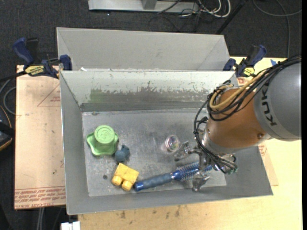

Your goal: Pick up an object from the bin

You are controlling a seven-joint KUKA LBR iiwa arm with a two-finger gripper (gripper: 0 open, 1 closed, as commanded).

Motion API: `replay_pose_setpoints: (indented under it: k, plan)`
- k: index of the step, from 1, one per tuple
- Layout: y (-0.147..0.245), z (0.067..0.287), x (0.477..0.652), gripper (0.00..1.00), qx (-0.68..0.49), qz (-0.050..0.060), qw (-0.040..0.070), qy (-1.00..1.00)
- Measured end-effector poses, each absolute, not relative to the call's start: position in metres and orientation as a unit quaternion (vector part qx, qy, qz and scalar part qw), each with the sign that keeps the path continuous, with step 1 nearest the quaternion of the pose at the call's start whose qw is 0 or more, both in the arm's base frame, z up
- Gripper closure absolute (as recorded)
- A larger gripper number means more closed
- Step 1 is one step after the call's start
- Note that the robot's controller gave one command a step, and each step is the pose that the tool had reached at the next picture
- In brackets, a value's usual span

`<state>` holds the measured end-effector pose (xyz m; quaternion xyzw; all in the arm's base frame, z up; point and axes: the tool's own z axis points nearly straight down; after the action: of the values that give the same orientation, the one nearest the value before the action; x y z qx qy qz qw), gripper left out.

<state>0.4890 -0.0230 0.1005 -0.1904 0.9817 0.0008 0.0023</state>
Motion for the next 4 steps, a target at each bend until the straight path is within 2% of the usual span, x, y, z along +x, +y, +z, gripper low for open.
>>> replay_pose_setpoints:
  k: [1, 2, 3, 4]
  plan:
    - [-0.046, 0.100, 0.493, 0.00, -0.252, 0.000, 0.001, 0.968]
    - [-0.037, 0.076, 0.495, 0.00, -0.336, -0.003, 0.009, 0.942]
    - [-0.038, 0.078, 0.497, 0.00, -0.335, -0.002, 0.004, 0.942]
    - [-0.036, 0.080, 0.499, 1.00, -0.335, -0.001, 0.006, 0.942]
